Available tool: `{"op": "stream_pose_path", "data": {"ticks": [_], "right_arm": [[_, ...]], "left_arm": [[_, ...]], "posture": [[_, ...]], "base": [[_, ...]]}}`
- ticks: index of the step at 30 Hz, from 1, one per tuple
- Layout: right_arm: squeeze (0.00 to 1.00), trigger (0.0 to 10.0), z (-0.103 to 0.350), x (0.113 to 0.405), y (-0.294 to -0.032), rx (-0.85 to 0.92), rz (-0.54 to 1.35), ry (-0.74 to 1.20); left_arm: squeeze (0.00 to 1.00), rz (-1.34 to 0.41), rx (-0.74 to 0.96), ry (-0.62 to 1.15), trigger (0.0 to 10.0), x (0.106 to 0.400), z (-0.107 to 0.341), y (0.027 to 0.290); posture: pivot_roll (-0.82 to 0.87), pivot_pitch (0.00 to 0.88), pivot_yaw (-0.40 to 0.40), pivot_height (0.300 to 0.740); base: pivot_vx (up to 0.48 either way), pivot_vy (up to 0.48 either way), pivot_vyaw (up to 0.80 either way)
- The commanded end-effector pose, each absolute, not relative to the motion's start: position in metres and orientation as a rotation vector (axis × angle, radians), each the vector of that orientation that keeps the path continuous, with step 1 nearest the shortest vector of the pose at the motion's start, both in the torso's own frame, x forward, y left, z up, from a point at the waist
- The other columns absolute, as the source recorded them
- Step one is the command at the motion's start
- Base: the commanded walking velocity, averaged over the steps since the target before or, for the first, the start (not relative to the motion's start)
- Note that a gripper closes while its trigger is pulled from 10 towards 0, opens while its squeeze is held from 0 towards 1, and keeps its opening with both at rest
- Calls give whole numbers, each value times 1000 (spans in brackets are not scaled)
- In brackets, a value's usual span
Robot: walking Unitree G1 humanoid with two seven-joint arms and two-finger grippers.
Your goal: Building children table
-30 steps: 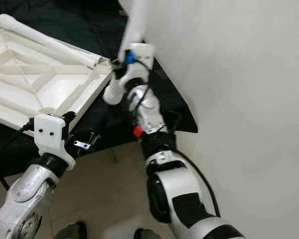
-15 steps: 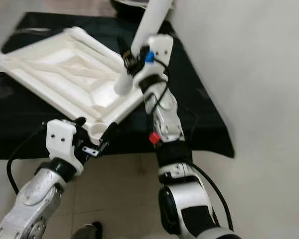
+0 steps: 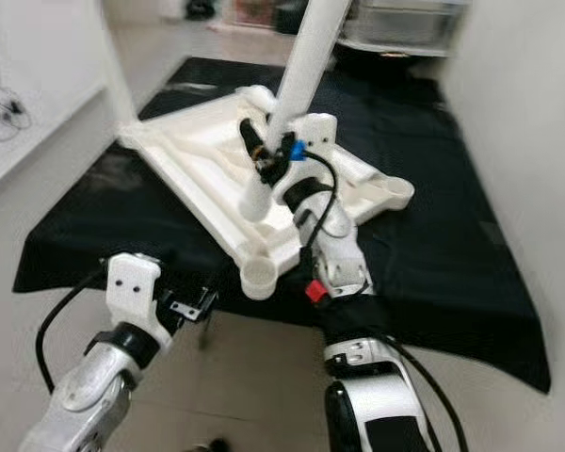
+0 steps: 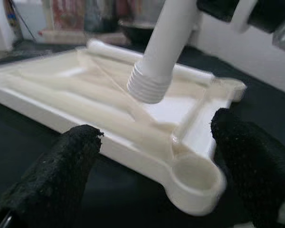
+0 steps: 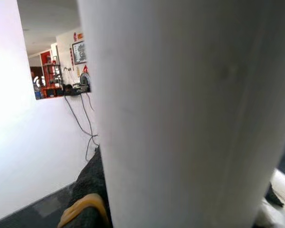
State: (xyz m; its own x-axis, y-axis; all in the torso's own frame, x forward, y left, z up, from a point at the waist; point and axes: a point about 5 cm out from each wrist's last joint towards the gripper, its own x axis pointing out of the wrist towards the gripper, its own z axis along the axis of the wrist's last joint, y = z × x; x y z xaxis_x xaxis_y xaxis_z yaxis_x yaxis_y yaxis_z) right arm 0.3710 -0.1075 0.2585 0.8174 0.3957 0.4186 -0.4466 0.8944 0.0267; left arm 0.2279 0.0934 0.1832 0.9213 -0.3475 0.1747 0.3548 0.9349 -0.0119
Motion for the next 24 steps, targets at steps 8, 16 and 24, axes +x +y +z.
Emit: {"op": "stream_pose_path", "data": {"ticks": [8,16,24], "right_arm": [[0,10000,265,373,-104,134,492,-410],[0,10000,266,387,-126,96,715,-269],[0,10000,275,387,-140,-28,1054,-145]], "left_arm": [[0,-346,-24,-151,10000,229,177,96],[0,-347,-15,-142,10000,225,175,96],[0,-366,-20,-141,10000,218,179,92]], "posture": [[104,38,-81,740],[107,59,-79,740],[134,119,-63,740]], "base": [[0,0,200],[0,0,0],[0,0,0]]}}
